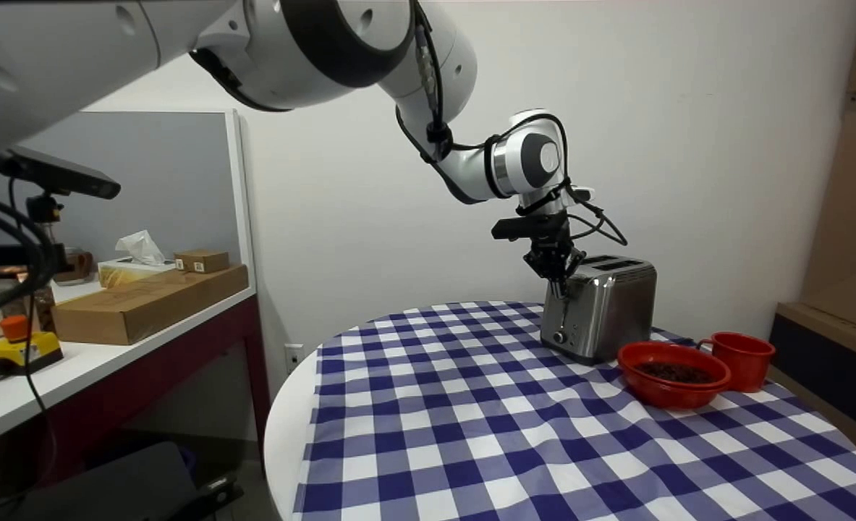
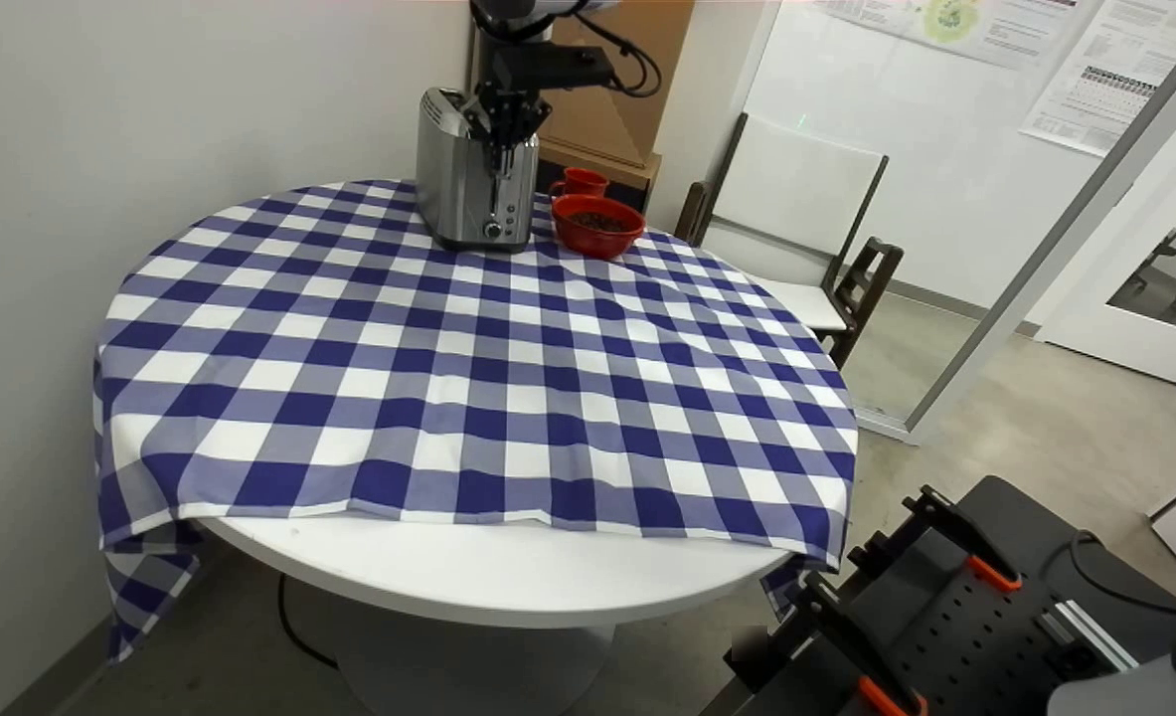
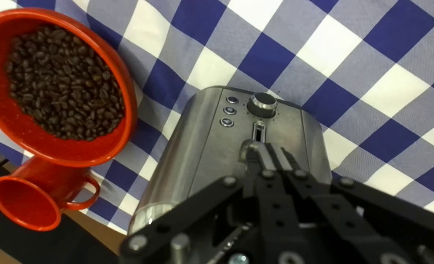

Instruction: Push the toaster lever down

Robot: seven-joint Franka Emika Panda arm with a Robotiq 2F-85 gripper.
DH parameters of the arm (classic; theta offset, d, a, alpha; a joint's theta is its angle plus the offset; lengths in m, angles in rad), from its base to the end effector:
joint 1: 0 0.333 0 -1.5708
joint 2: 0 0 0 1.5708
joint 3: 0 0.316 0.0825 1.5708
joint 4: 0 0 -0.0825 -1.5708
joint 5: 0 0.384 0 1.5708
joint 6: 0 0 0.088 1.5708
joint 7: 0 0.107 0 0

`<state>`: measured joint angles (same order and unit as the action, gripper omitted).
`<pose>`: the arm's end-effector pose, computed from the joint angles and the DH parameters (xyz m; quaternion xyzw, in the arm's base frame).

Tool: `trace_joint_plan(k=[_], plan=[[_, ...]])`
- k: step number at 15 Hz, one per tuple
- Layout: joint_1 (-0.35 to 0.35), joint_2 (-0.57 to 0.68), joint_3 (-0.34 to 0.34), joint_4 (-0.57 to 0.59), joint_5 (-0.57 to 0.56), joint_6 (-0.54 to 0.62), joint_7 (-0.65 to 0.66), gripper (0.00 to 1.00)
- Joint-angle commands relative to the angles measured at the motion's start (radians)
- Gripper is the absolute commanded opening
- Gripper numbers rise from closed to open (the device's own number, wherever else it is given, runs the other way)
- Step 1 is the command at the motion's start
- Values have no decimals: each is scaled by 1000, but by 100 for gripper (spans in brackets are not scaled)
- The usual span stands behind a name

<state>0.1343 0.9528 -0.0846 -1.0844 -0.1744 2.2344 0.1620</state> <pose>0.7910 0.0576 0.2645 0.9893 0.0120 0.1098 0.0949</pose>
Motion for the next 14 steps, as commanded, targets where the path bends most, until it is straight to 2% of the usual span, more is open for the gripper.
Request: trace_joint_plan(k=[1,9,14], plan=[[8,70,-18,73,-17,-2,12,0],[1,161,-14,94,-12,-3,-12,0],[2,154,-8,115,1,-35,-3,0]])
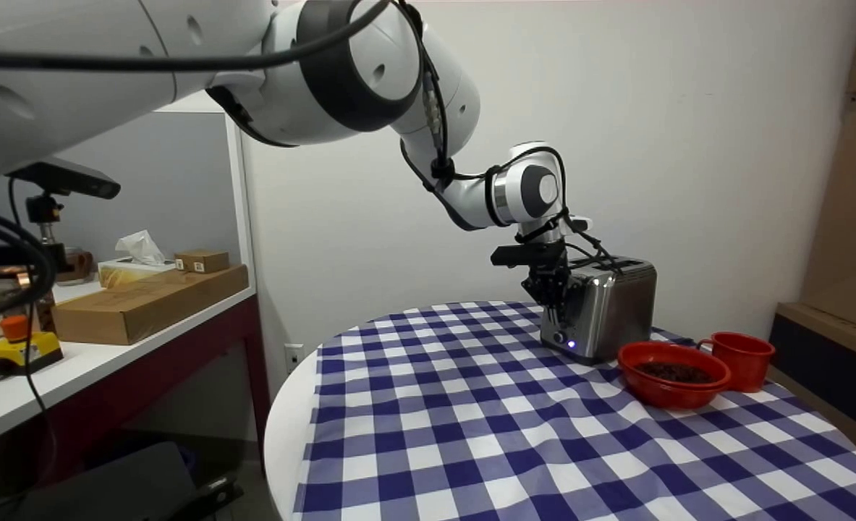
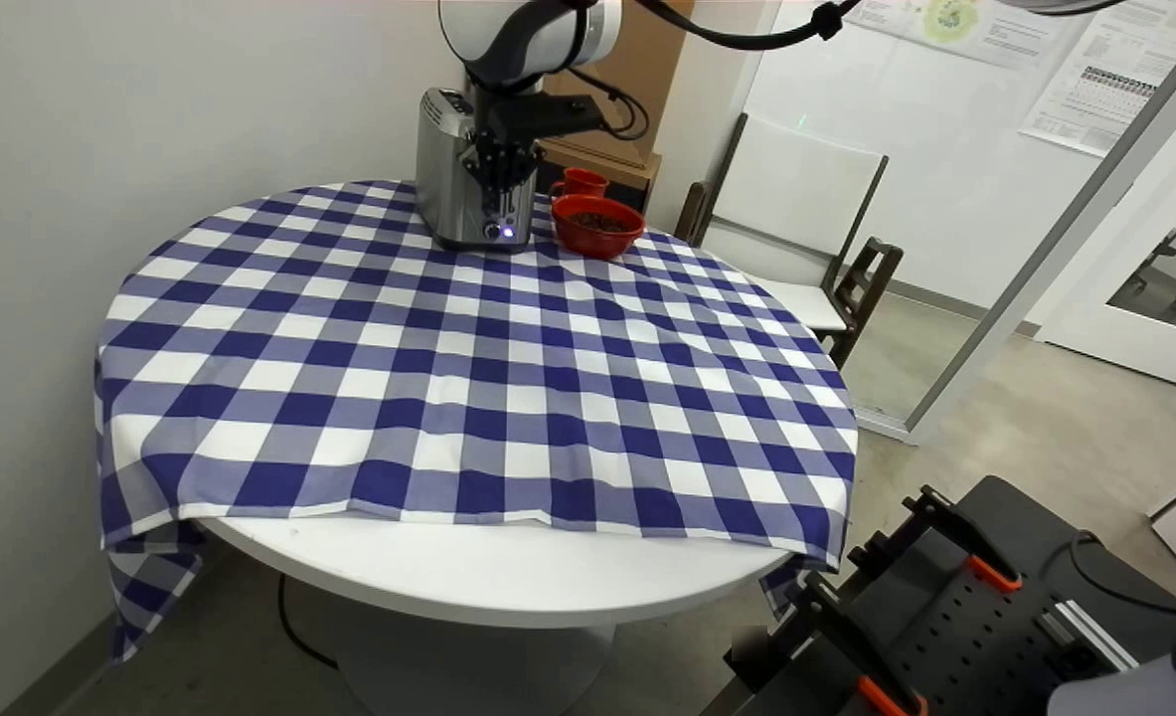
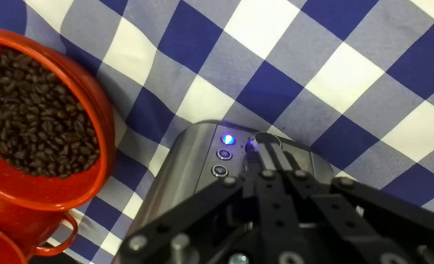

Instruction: Push the toaster lever down

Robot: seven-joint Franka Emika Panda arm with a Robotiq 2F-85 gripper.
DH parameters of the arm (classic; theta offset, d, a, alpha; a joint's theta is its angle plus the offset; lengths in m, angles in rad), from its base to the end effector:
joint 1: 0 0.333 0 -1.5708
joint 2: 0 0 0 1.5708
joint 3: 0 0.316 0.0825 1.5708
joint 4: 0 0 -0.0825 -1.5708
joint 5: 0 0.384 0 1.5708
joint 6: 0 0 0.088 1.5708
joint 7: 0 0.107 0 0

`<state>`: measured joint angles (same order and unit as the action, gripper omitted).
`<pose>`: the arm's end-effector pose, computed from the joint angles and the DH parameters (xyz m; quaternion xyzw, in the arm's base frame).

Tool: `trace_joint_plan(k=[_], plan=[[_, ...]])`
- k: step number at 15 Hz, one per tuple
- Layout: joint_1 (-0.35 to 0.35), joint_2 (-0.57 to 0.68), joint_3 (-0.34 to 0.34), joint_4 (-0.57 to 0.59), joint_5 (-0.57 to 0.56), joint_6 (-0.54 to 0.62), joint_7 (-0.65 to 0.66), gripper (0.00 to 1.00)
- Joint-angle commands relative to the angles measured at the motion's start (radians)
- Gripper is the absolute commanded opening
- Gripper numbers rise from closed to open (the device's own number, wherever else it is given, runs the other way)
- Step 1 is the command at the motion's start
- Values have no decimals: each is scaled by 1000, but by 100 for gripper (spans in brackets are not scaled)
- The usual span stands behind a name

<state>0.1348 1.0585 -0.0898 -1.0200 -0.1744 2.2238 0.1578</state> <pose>0.7927 0.0570 0.2109 0.9910 0.0173 0.0845 0.1020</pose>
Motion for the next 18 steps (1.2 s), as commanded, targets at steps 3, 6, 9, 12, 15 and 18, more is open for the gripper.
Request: trace_joint_plan(k=[3,6,9,12,15,18], plan=[[-32,6,38,33,55,-72,-19,34],[-92,-81,115,-31,159,-125,-78,55],[-141,-190,155,-113,243,-149,-104,78],[-173,-347,159,-249,282,-175,-122,99],[-187,-489,154,-375,290,-219,-158,100],[-190,-631,157,-509,300,-297,-212,100]])
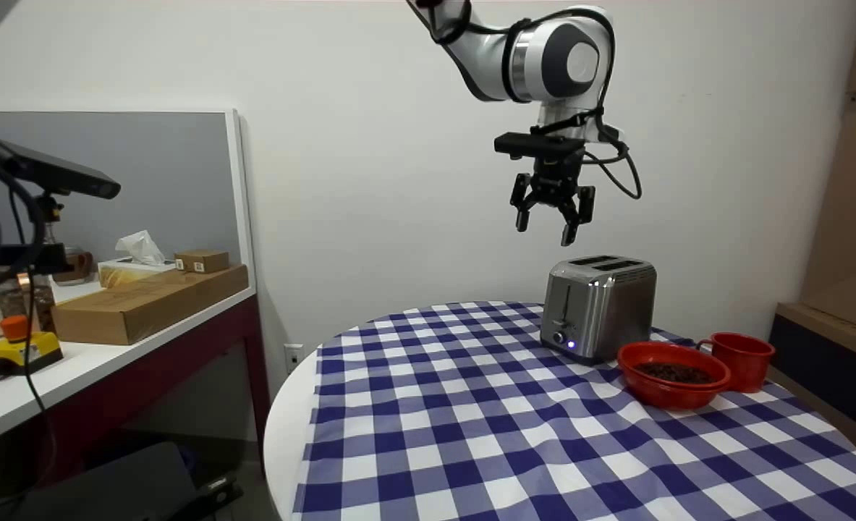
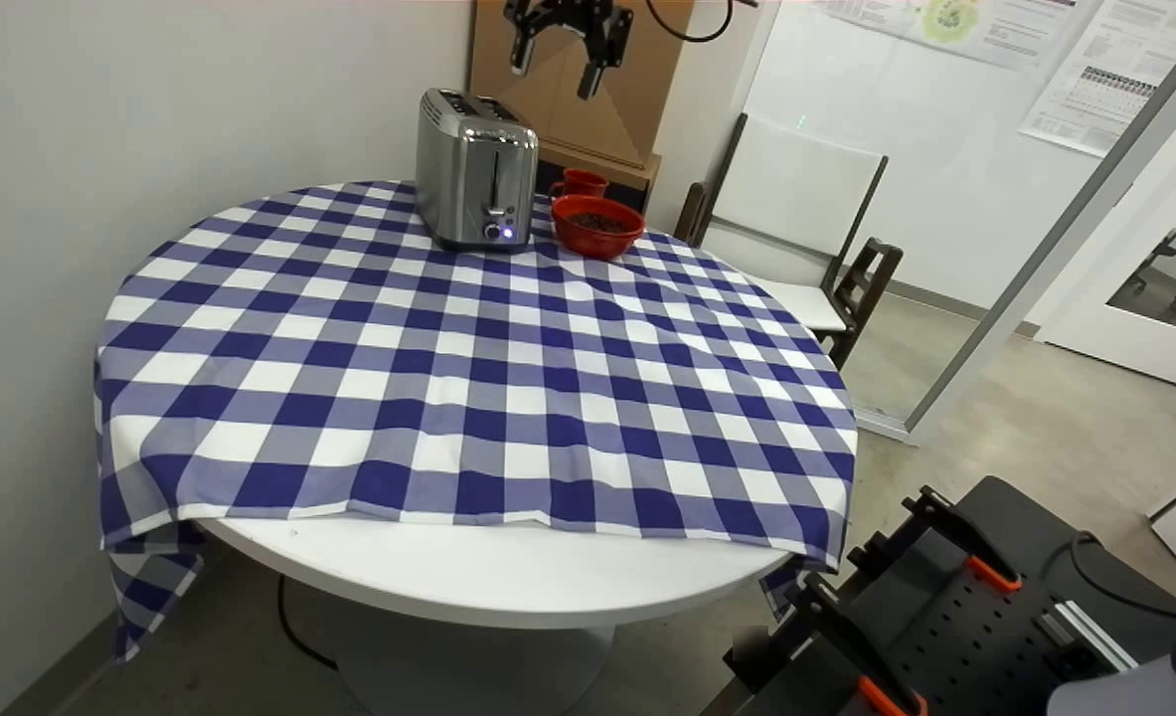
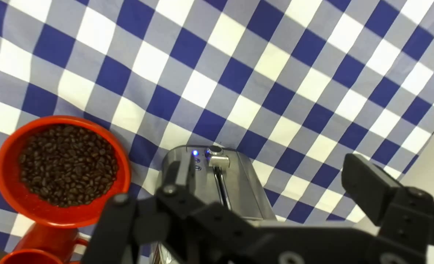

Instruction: Push the toaster lever down

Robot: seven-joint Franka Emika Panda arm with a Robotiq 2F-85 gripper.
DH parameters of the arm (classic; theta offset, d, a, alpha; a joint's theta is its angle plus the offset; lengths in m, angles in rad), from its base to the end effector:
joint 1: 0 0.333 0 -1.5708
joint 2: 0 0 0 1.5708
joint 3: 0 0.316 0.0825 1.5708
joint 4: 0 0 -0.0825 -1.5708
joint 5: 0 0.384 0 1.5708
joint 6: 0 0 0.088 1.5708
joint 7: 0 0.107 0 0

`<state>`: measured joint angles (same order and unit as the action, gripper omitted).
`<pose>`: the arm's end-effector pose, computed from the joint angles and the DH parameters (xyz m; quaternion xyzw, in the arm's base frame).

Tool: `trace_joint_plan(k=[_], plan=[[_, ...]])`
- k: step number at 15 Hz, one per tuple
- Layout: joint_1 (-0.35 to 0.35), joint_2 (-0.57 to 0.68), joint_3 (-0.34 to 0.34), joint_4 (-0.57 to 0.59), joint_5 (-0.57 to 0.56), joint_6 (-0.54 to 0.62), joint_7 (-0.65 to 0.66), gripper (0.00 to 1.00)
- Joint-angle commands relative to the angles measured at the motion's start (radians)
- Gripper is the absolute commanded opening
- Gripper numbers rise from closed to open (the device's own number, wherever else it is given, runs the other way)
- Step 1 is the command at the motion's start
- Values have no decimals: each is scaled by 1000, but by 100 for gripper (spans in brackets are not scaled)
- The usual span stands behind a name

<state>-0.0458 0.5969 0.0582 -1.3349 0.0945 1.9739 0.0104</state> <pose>0.7267 0.0060 0.3873 -0.9977 0.0220 -0.0207 0.0603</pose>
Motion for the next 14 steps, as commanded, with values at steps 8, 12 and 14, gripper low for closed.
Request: trace_joint_plan(k=[8,12,14], plan=[[35,-565,-23,-594,-125,-93,-64,100],[31,-568,-24,-589,-111,-114,-68,100],[31,-600,-26,-625,-111,-113,-68,100]])
